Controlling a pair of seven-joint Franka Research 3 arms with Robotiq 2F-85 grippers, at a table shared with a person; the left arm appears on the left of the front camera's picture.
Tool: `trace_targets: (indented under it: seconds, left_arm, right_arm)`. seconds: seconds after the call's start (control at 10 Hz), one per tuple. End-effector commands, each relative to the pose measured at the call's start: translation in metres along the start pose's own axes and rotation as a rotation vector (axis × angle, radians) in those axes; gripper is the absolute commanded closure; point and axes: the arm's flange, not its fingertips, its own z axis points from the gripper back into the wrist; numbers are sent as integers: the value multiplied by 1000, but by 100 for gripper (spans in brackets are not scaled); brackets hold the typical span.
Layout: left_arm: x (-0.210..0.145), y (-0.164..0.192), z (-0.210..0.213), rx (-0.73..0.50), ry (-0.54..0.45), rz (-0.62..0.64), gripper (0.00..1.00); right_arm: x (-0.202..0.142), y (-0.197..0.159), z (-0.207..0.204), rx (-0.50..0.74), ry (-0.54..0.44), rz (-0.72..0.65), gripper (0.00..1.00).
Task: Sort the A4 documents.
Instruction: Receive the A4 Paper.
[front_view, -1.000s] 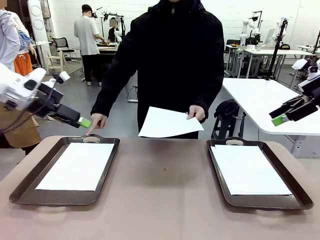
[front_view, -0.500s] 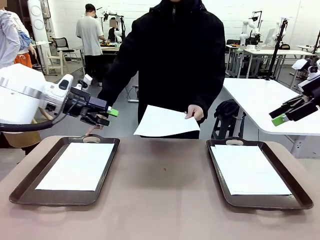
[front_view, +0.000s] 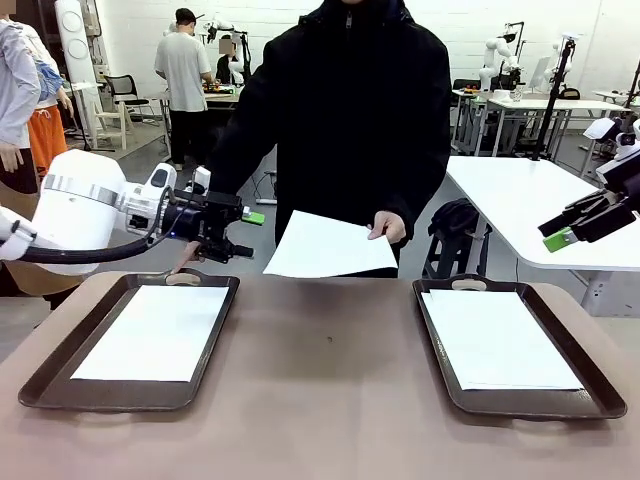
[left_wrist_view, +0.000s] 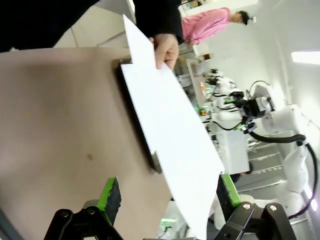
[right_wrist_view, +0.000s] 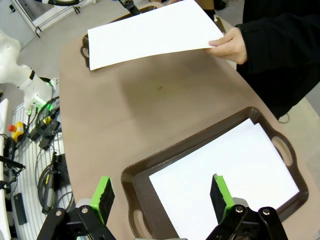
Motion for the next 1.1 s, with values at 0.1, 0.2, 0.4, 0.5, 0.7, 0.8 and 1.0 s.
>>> trace_targets:
  seconds: [0.1, 0.2, 0.4, 0.5, 0.7, 0.8, 1.0]
  left_arm:
    - [18, 5, -26, -118, 37, 110, 0]
    - [19, 7, -34, -146, 54, 150, 0]
    - [23, 12, -47, -167, 74, 207, 0]
    - [23, 13, -52, -163, 86, 227, 0]
    - [21, 17, -64, -169, 114, 250, 0]
    - [18, 19, -73, -169, 128, 258, 0]
    - [16, 23, -82, -151, 142, 267, 0]
  right_arm:
    - [1, 0, -1, 5, -8, -1, 0]
    - [1, 0, -1, 5, -8, -1, 0]
    - [1, 0, -1, 5, -8, -1, 0]
    - [1, 0, -1, 5, -8, -1, 0]
    - [1, 0, -1, 5, -8, -1, 0]
    - [1, 0, -1, 5, -8, -1, 0]
    - [1, 0, -1, 5, -8, -1, 0]
